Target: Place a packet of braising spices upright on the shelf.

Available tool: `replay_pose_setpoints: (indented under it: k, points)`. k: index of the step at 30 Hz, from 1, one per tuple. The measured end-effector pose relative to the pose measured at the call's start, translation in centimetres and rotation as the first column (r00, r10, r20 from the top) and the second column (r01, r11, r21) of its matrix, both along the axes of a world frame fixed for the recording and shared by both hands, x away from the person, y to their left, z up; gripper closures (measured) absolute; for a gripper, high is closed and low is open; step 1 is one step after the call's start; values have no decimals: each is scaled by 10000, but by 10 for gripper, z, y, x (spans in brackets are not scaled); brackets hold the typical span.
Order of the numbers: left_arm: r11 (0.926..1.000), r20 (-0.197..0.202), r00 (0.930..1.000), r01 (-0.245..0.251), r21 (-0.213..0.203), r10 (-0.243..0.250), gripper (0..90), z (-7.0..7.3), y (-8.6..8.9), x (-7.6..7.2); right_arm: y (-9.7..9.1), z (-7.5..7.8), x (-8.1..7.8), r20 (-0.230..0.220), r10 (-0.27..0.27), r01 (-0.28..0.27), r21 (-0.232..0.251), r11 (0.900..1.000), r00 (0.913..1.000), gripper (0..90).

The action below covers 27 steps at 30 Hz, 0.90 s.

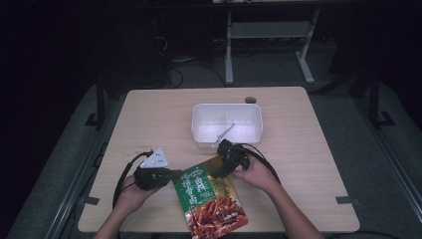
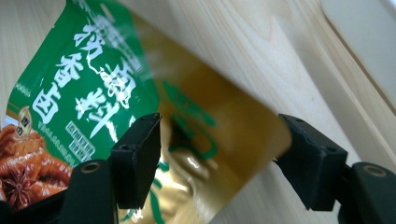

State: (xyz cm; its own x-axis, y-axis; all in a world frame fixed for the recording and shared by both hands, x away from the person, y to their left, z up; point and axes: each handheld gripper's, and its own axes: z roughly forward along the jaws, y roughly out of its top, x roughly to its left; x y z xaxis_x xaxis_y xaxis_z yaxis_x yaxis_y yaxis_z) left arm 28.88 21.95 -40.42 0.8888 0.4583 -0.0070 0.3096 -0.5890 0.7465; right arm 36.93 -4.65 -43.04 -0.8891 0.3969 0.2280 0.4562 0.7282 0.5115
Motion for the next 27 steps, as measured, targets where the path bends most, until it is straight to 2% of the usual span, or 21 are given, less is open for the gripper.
replay_pose_setpoints:
  k: [3,5,6,7,10,11,14,17,22,23,24,27]
  points:
    - [10000,92,10000,1,-48,0,900,2,0,-1,1,-2,6,-391,252,-232,503,9985,9989,345]
    - [10000,118,9999,-3,2,3,900,2,0,0,0,-3,7,-555,411,-373,678,9970,9976,453]
    - [10000,106,9999,-33,-18,33,900,1,0,0,0,-3,7,-555,411,-373,678,9970,9976,453]
    - [10000,100,9999,-72,-21,72,900,1,0,0,0,-3,7,-641,521,-472,755,9960,9966,492]
    - [9999,102,9998,-141,19,140,900,1,1,1,3,-2,6,-680,825,-778,692,9946,9943,638]
    - [9998,108,9997,-198,59,198,900,0,1,1,3,-2,6,-680,825,-778,692,9946,9943,638]
    - [9994,92,9995,-312,121,311,900,-1,1,2,7,-2,4,-681,1081,-1049,491,9933,9918,773]
    - [9992,-2,9994,-347,189,347,900,-4,2,4,8,-1,2,-572,1253,-1233,370,9917,9905,854]
    - [9983,-35,9986,-527,262,528,875,-6,4,6,5,3,1,-666,1339,-1305,530,9900,9888,893]
    - [9979,-13,9985,-546,335,547,822,-6,5,6,3,5,0,-692,1333,-1298,536,9901,9887,895]
    - [9976,-17,9981,-612,318,613,822,-6,6,6,3,5,0,-692,1333,-1298,536,9901,9887,896]
    - [9972,-95,9973,-721,186,723,705,-7,9,8,-2,9,-1,-709,1309,-1268,599,9901,9889,898]
